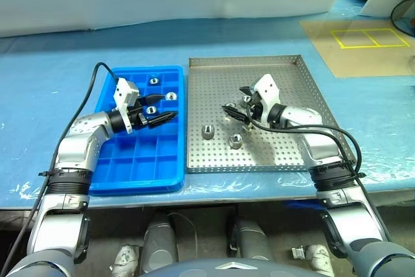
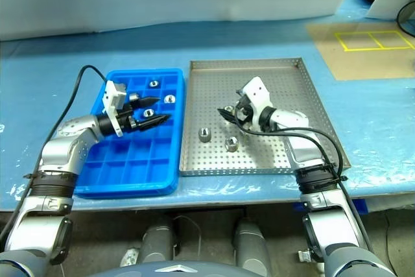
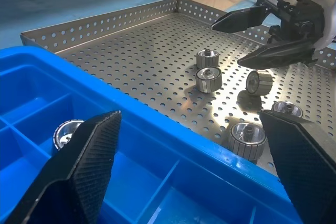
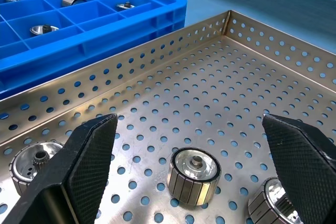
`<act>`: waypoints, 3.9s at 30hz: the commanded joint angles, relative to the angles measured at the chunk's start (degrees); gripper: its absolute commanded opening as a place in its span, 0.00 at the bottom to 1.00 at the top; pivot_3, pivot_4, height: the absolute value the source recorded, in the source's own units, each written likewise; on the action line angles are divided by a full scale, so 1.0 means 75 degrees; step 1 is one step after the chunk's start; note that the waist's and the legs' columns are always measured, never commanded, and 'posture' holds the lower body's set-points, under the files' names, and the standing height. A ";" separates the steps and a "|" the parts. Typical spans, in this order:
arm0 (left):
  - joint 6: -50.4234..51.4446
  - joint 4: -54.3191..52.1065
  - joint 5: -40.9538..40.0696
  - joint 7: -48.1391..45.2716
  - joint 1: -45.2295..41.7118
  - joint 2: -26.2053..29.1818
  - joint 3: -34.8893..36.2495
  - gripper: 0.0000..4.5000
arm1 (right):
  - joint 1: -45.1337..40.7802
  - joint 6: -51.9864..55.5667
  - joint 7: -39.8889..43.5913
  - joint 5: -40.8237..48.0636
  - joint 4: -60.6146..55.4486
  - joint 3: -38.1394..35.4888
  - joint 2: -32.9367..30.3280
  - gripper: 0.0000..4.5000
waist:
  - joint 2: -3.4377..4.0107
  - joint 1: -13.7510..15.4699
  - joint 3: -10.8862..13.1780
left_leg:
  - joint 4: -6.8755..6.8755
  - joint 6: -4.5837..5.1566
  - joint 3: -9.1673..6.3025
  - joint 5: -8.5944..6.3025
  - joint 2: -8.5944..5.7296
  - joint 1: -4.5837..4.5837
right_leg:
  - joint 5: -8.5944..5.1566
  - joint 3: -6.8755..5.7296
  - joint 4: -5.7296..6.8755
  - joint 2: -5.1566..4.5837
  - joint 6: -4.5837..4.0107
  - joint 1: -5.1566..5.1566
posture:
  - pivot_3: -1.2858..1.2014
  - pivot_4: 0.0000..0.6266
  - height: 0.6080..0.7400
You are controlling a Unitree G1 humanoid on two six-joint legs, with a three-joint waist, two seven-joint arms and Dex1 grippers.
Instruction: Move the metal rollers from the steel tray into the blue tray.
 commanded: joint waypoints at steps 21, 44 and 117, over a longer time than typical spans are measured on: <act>0.0115 -0.0178 -0.0161 0.0234 -0.0324 -0.0064 0.0131 0.99 | -0.0122 -0.0099 -0.0051 0.0051 -0.0257 -0.0107 0.0012 1.00 | 0.0000 0.0000 0.0000 | 0.0000 0.0000 0.0000 0.0000 -0.0001 0.0000 | 0.0000 0.0000 0.0001 0.0000 0.0000 0.0000 | 0.44 0.24 1.00; 0.0167 0.0259 0.0177 -0.3034 -0.2201 0.0906 -0.1228 0.99 | -0.1663 -0.1643 0.1177 -0.0655 0.2510 0.0767 0.0474 1.00 | -0.0001 0.0050 0.0000 | 0.0002 -0.0006 0.0000 0.0005 -0.0005 -0.0006 | 0.0001 -0.0002 0.0005 -0.0007 -0.0003 -0.0004 | 0.47 0.24 1.00; -0.2702 0.8369 0.4339 0.1852 -0.5158 -0.3376 -0.0809 0.38 | 0.2292 0.3065 -0.0323 0.1735 -0.5642 -0.1519 -0.2584 1.00 | -0.0015 -0.0851 -0.0003 | 0.0053 0.0191 0.0107 -0.0080 -0.0075 -0.0012 | 0.0055 0.0116 -0.0132 -0.0049 0.0086 0.0021 | 0.26 0.24 1.00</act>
